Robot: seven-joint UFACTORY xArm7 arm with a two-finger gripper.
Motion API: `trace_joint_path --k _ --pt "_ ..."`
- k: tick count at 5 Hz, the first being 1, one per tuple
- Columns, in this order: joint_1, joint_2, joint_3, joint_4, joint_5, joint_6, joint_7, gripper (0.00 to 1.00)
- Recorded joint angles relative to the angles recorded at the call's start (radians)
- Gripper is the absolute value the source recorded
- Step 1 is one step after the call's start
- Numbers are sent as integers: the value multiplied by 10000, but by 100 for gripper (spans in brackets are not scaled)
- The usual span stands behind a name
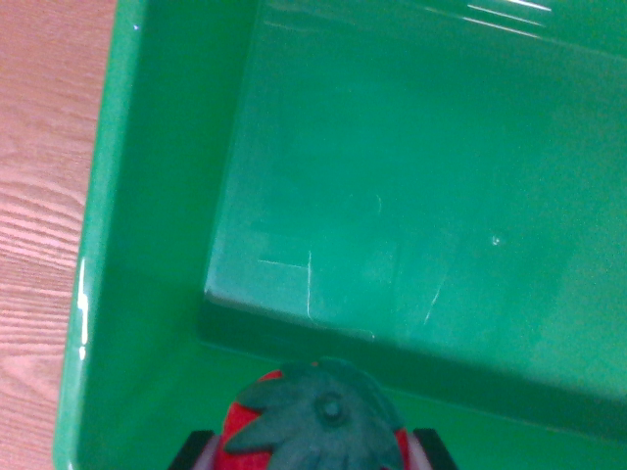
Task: Pick fruit
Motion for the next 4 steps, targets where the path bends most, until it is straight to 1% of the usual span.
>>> trace_joint_path --k 1,2,3,4 --pt "-6 -101 2 204 14 304 -7 100" --pt "-6 -101 2 204 14 304 -7 100" --pt "-11 -189 3 380 26 567 -14 100" --pt "-11 -189 3 380 26 567 -14 100"
